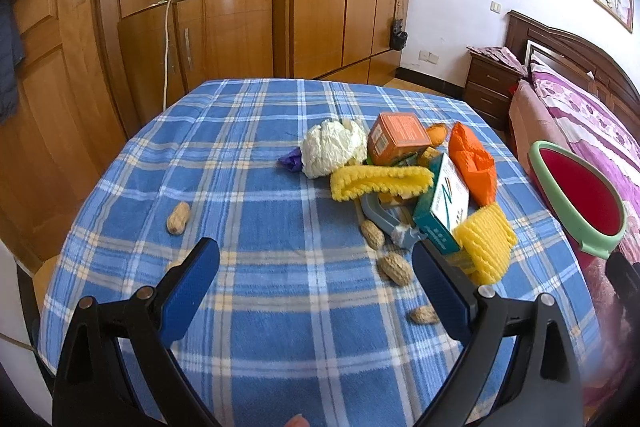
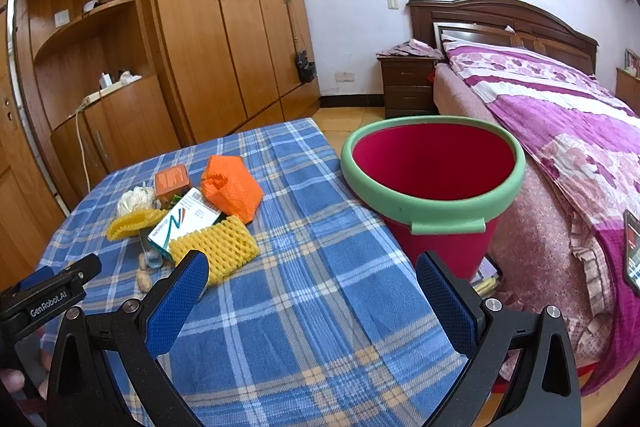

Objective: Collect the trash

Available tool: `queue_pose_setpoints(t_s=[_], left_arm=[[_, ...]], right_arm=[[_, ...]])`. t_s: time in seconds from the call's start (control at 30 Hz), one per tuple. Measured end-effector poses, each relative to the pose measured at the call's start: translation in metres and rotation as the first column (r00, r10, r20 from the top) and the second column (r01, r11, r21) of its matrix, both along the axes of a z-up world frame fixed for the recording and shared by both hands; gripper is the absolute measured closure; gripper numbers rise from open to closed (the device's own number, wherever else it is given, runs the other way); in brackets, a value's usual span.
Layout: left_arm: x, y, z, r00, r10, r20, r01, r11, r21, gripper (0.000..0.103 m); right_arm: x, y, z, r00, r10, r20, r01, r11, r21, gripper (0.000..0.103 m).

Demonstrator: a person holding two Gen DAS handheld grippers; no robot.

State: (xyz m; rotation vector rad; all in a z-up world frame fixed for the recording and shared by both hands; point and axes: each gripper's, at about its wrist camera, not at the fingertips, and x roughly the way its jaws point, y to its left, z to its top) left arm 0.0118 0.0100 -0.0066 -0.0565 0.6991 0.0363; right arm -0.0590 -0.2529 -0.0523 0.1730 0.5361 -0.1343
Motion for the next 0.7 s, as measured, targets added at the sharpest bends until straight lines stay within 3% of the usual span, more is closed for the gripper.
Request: queue_pose_setpoints(t_s=[0.7], left_arm=[[0.085,0.009,0.006,0.995,-0.036,-0.096,0.035,0.999,-0.014,0.007]], right_arm=[[0.059,0.0,0.009,0.995,0.1,-0.01,-0.099,0.995,0.013,0.0]])
